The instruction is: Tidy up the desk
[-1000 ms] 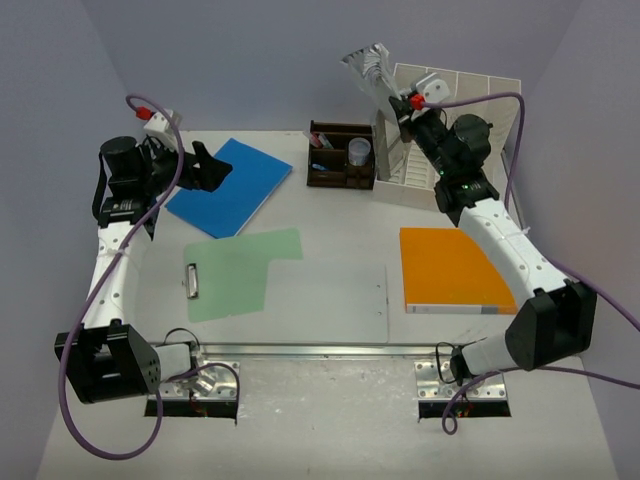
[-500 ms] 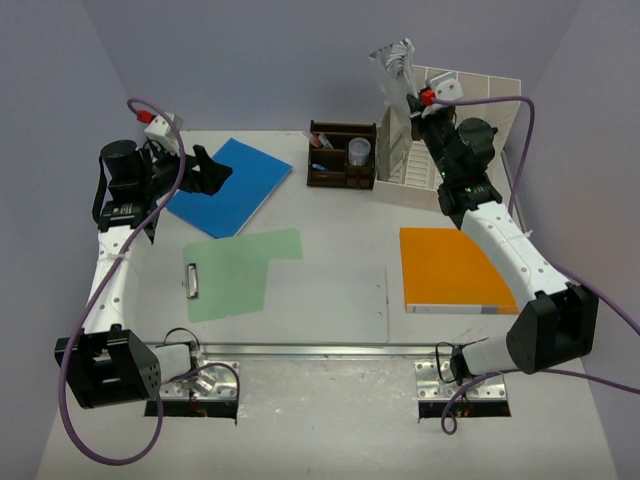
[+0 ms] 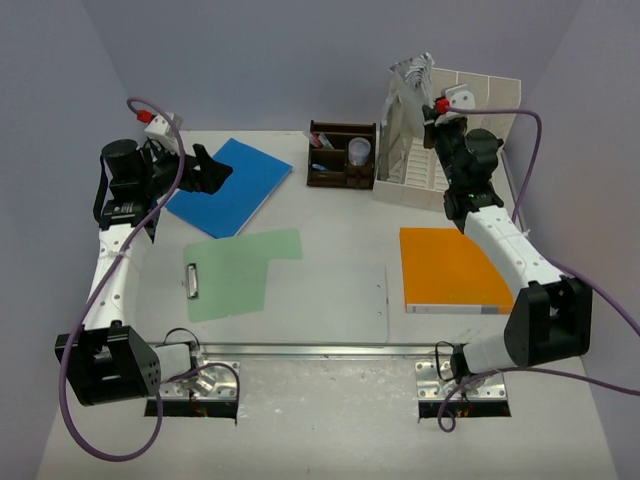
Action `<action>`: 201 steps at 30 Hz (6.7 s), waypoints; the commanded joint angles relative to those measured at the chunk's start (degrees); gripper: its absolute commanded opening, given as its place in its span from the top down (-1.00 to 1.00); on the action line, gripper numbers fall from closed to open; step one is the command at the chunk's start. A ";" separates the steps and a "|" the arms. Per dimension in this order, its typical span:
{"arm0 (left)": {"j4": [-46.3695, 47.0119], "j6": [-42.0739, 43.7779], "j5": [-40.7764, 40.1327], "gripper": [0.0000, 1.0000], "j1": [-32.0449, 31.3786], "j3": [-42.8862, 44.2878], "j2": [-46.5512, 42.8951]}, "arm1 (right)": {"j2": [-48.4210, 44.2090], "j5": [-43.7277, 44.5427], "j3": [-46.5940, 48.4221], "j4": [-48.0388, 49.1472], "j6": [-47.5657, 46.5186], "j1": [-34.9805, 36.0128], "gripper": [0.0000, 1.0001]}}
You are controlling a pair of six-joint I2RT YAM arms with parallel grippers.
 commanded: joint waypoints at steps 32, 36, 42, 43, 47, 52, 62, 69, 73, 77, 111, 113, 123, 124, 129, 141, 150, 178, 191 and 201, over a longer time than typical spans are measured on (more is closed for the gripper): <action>0.86 0.02 -1.23 -0.99 0.33 0.64 4.05 | 31.78 -0.97 36.43 -13.39 13.88 -2.95 0.46; 0.62 0.34 -1.16 -0.99 0.40 -0.05 3.67 | 33.38 -3.56 41.30 -13.50 14.06 -2.95 -0.15; 1.22 -0.06 -1.05 -0.99 0.40 -0.14 3.38 | 28.31 -9.31 41.46 -12.54 13.59 -2.95 -0.39; 1.33 -0.15 -1.08 -0.99 0.38 -0.24 3.20 | 26.26 -11.06 39.07 -11.80 13.16 -2.93 -0.34; 2.37 -0.45 -1.06 -1.00 0.32 -1.09 2.22 | 16.07 -25.10 25.35 -7.15 11.52 -2.95 0.42; 4.42 -1.24 0.75 -1.00 0.28 -2.49 1.56 | 6.33 -45.20 11.92 -15.72 1.51 -2.89 0.87; -1.67 12.14 3.57 -1.00 -4.51 -3.44 1.43 | 18.17 -43.15 17.49 -37.05 -27.30 -2.60 1.00; -0.54 36.98 -3.38 -0.99 -24.80 -11.21 -3.43 | 23.08 -36.70 20.20 -31.65 -21.50 -2.73 0.93; 3.03 41.17 -0.38 -0.98 -29.99 -9.30 3.34 | 25.20 -29.52 20.88 -28.32 -13.69 -2.68 0.88; 7.72 37.17 0.24 -0.99 -32.15 -1.83 14.05 | 28.15 -25.58 21.22 -22.49 -9.43 -3.13 0.81; 13.34 35.07 -2.86 -1.00 -34.05 -3.78 17.03 | 28.59 -44.65 21.78 -36.72 -26.64 -5.40 0.50; 13.12 34.84 -3.25 -1.00 -34.05 -4.10 16.58 | 25.97 -39.00 15.97 -29.71 -19.27 -5.35 0.70; 13.21 33.91 -5.23 -1.00 -34.03 -5.70 15.54 | 20.89 -3.39 7.34 -12.79 4.27 -0.55 0.40; 13.21 33.91 -5.33 -1.00 -33.97 -5.75 15.48 | 21.35 -0.44 8.82 -13.86 5.72 0.78 0.38; 13.91 34.00 -6.41 -1.00 -33.87 -6.56 15.03 | 23.65 1.13 13.31 -17.11 11.42 2.58 0.16; 14.62 33.73 -6.41 -1.00 -33.26 -8.06 14.06 | 30.26 11.43 21.93 -21.71 15.73 4.96 0.04; 15.61 33.56 -6.50 -1.00 -32.91 -8.99 14.09 | 34.05 16.95 24.67 -19.54 15.23 5.13 0.16; 15.89 33.47 -6.80 -1.00 -32.60 -9.55 14.46 | 39.18 19.34 19.90 15.45 -3.65 6.78 1.00; 15.40 33.20 -6.84 -1.00 -32.38 -9.81 14.05 | 34.36 17.36 25.58 -7.77 16.41 4.78 0.20; 13.84 33.07 -7.20 -1.00 -32.38 -10.76 11.78 | 18.34 11.53 16.52 -16.70 18.33 5.13 0.12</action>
